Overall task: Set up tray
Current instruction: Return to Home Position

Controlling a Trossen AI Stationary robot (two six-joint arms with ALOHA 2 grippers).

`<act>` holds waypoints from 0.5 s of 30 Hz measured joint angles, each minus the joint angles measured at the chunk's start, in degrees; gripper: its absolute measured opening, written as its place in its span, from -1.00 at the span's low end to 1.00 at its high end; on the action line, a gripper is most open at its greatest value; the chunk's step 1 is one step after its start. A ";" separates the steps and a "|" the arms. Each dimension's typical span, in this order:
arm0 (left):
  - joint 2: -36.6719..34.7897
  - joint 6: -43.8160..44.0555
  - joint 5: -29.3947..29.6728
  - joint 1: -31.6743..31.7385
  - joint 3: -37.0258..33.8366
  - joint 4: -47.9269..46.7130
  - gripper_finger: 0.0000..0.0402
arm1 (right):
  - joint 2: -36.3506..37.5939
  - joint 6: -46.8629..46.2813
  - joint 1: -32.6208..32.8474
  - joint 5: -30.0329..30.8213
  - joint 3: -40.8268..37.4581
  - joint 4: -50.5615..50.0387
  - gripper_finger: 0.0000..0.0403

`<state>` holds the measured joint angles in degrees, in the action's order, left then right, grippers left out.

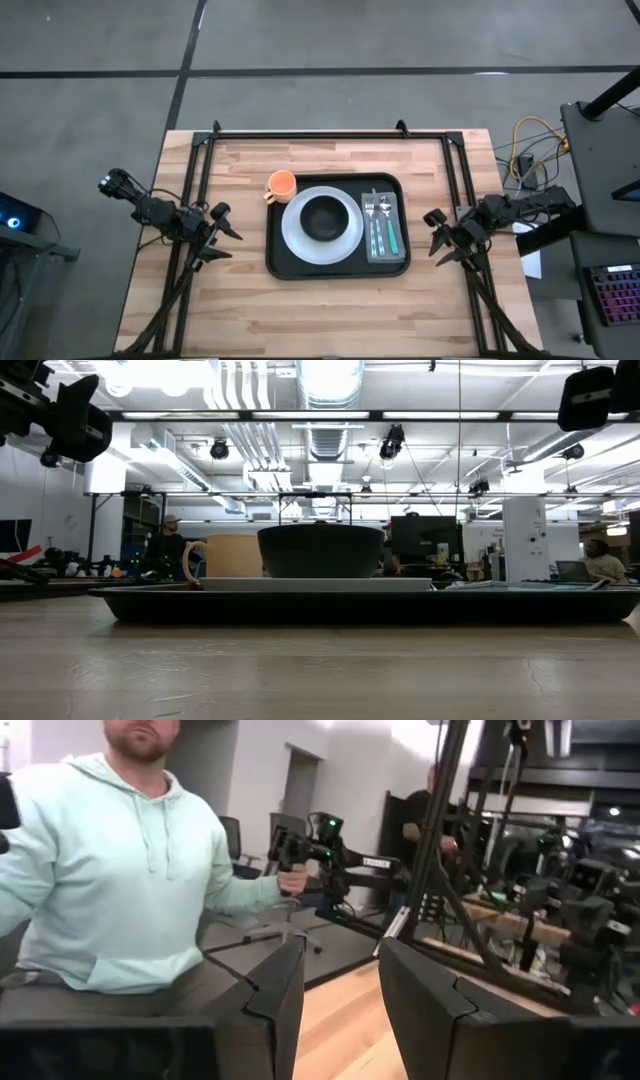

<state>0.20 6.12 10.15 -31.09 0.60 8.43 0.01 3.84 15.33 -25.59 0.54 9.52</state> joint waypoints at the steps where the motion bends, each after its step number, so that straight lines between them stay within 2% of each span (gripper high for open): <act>1: 0.00 0.01 0.00 0.01 0.00 0.00 0.08 | -0.06 0.01 0.95 0.94 0.00 -0.07 -0.41; 5: -0.02 0.00 0.01 0.00 0.03 -0.02 0.08 | -0.07 1.46 5.41 4.52 0.00 3.07 -0.42; 8: -0.02 -0.75 0.02 0.00 0.13 0.04 0.08 | -0.12 6.25 9.57 4.84 0.04 5.75 -0.42; 12: 0.00 -1.15 0.07 0.01 0.05 -0.07 0.08 | -0.09 10.60 14.08 9.29 0.02 -0.15 -0.44; 15: 0.12 -1.17 0.34 0.02 0.03 -0.14 0.08 | -0.14 9.34 15.32 12.02 0.02 -4.34 -0.43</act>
<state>0.32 4.95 10.49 -31.08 0.63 8.28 -0.13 13.18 30.65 -13.57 0.56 5.19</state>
